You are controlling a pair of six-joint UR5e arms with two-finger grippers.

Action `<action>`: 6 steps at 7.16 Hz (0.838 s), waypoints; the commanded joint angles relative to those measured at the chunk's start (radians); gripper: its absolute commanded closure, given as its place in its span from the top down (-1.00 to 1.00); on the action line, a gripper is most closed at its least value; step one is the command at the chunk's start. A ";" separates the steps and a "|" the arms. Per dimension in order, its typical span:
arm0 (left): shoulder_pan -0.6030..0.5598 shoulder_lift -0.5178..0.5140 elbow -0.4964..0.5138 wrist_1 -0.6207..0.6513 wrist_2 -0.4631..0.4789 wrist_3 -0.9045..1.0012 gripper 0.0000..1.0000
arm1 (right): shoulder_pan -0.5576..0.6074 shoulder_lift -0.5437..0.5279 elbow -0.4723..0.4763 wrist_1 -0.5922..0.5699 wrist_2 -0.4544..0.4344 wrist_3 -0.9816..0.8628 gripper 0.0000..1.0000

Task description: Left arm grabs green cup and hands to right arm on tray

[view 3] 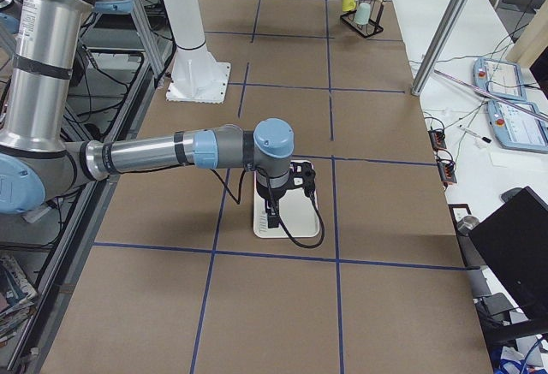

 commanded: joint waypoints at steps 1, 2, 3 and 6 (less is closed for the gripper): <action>0.001 0.000 -0.003 0.000 -0.001 0.000 1.00 | 0.000 0.002 0.002 0.000 0.001 0.000 1.00; 0.001 0.000 -0.009 0.000 -0.001 0.000 1.00 | 0.000 0.002 0.003 0.000 0.001 0.002 1.00; 0.001 -0.001 -0.009 0.000 0.001 0.000 1.00 | 0.000 0.002 0.005 0.000 0.002 0.002 1.00; 0.004 -0.082 0.011 -0.178 -0.005 -0.009 1.00 | 0.000 0.006 0.005 0.009 0.002 0.002 1.00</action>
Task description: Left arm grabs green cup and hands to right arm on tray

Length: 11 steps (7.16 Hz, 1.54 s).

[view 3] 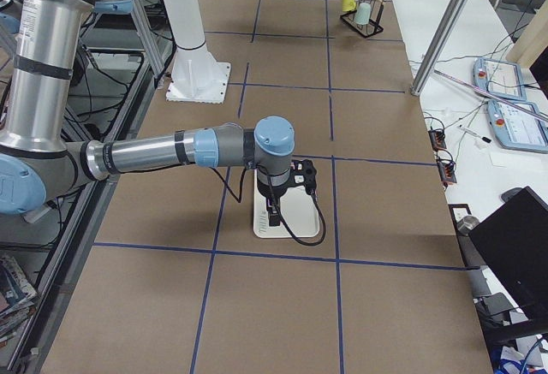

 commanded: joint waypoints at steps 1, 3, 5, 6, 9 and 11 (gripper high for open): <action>0.006 -0.073 0.052 -0.217 -0.002 -0.004 1.00 | 0.000 0.001 0.000 0.009 0.000 0.001 1.00; 0.114 -0.220 0.092 -0.245 -0.029 -0.183 1.00 | 0.000 0.001 -0.002 0.009 0.000 0.001 1.00; 0.223 -0.356 0.109 -0.240 -0.018 -0.381 1.00 | 0.000 0.001 -0.004 0.009 0.000 0.001 1.00; 0.272 -0.434 0.115 -0.231 0.018 -0.540 1.00 | -0.002 0.001 -0.005 0.009 0.000 0.001 1.00; 0.419 -0.631 0.258 -0.242 0.247 -0.900 1.00 | 0.000 0.002 -0.008 0.009 0.000 0.001 1.00; 0.423 -0.708 0.430 -0.370 0.288 -0.902 1.00 | -0.002 0.002 -0.008 0.009 0.000 0.001 1.00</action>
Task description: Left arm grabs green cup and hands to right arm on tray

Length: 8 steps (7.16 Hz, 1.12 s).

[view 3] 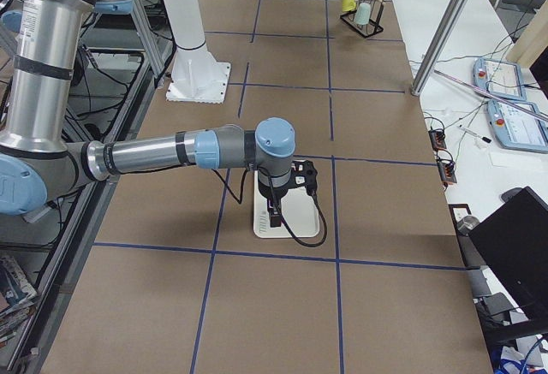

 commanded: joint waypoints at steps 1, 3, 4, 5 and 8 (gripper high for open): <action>0.009 -0.082 0.180 -0.115 0.089 -0.009 1.00 | 0.000 0.001 0.001 0.000 0.000 0.000 1.00; 0.012 -0.111 0.315 -0.239 0.091 -0.007 1.00 | 0.000 -0.001 0.001 0.000 0.000 0.000 1.00; 0.012 -0.122 0.340 -0.248 0.090 -0.007 1.00 | 0.000 0.001 0.001 0.000 0.000 0.000 1.00; 0.029 -0.122 0.343 -0.249 0.090 -0.007 1.00 | 0.000 -0.001 0.001 0.000 0.000 0.000 1.00; 0.054 -0.119 0.343 -0.249 0.088 -0.012 1.00 | 0.000 -0.001 -0.001 0.000 -0.002 0.000 1.00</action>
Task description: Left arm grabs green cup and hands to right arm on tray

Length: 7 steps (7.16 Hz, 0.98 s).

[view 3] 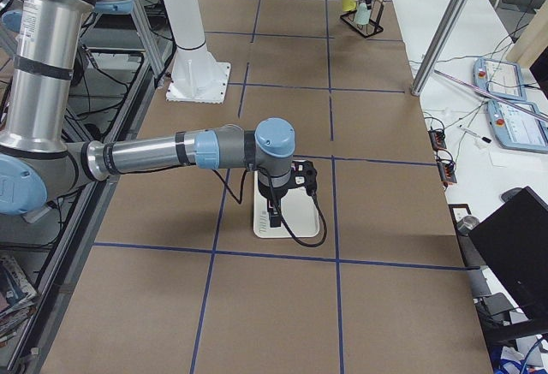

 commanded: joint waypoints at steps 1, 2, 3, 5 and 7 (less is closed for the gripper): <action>0.011 0.006 0.000 0.001 -0.003 -0.003 1.00 | 0.000 0.000 -0.001 0.000 -0.001 0.000 1.00; 0.014 0.011 0.001 0.001 -0.003 -0.002 1.00 | 0.000 0.000 0.001 0.000 -0.001 0.000 1.00; 0.017 0.011 0.001 0.002 -0.004 -0.003 1.00 | 0.002 0.000 0.001 0.000 0.001 0.000 1.00; 0.023 0.009 0.000 0.002 -0.004 -0.009 1.00 | 0.002 0.000 0.002 0.000 -0.001 0.000 1.00; 0.023 0.009 0.000 0.002 -0.006 -0.008 1.00 | 0.000 0.000 0.002 0.000 0.001 0.000 1.00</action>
